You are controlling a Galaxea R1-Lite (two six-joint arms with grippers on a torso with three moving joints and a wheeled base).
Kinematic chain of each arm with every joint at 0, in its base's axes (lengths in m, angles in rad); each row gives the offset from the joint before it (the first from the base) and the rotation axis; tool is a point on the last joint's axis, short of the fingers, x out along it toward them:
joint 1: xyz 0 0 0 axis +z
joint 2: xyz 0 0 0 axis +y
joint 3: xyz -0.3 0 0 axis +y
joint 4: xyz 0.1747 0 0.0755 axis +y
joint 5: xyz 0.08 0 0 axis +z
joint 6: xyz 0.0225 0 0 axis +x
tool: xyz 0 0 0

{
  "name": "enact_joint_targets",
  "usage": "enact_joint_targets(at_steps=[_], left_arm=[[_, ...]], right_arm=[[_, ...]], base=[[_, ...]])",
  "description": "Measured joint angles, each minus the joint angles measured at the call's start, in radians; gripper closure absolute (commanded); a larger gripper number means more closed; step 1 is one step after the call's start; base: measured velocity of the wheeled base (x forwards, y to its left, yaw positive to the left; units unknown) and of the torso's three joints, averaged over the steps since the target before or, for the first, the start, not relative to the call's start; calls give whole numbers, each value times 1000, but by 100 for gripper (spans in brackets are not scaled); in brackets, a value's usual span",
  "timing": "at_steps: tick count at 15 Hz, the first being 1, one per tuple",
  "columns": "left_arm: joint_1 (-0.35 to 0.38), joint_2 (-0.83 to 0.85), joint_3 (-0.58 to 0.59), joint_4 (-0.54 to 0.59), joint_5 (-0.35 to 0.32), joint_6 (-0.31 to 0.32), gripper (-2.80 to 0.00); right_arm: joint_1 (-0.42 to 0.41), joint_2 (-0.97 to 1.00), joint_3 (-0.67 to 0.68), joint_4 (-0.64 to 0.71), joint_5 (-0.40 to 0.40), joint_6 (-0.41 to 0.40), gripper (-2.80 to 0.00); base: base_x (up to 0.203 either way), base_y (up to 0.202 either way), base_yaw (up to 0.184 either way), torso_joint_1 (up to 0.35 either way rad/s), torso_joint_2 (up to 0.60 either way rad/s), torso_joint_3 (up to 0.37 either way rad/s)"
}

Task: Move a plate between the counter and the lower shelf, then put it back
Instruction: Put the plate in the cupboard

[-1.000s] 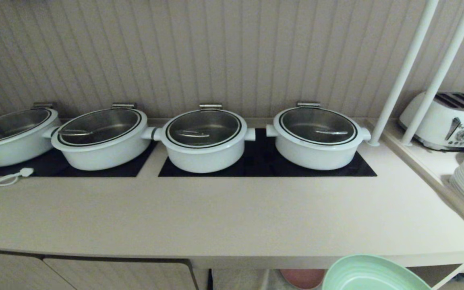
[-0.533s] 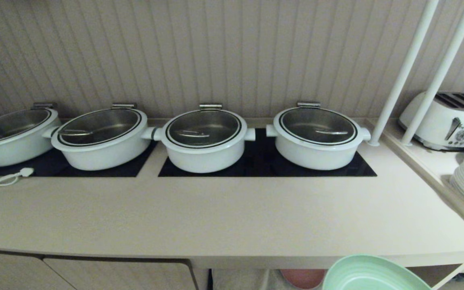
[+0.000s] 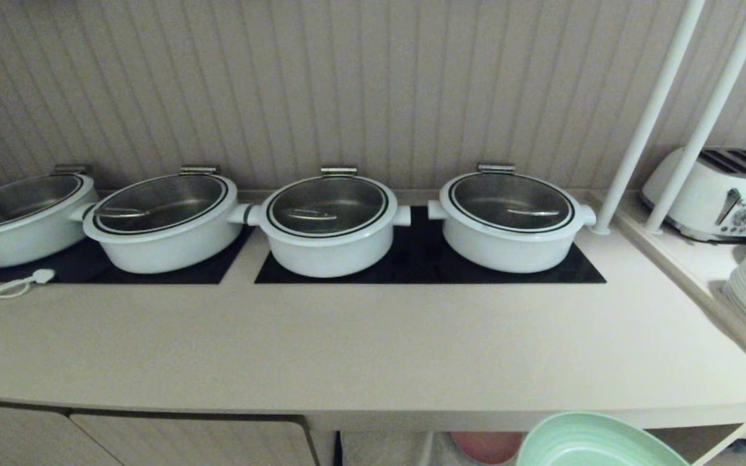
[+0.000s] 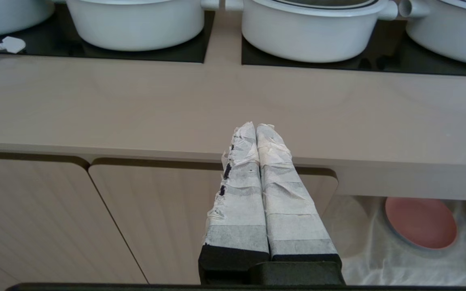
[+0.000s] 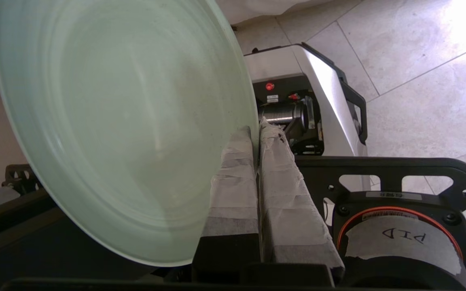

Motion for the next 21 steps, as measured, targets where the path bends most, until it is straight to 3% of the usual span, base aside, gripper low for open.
enact_joint_targets(at_steps=[21], left_arm=[[0, 0, 0, 0, 0, 0, 0]], right_arm=[[8, -1, 5, 3, 0, 0, 0]], base=[[0, 0, 0, -91, 196, 99]])
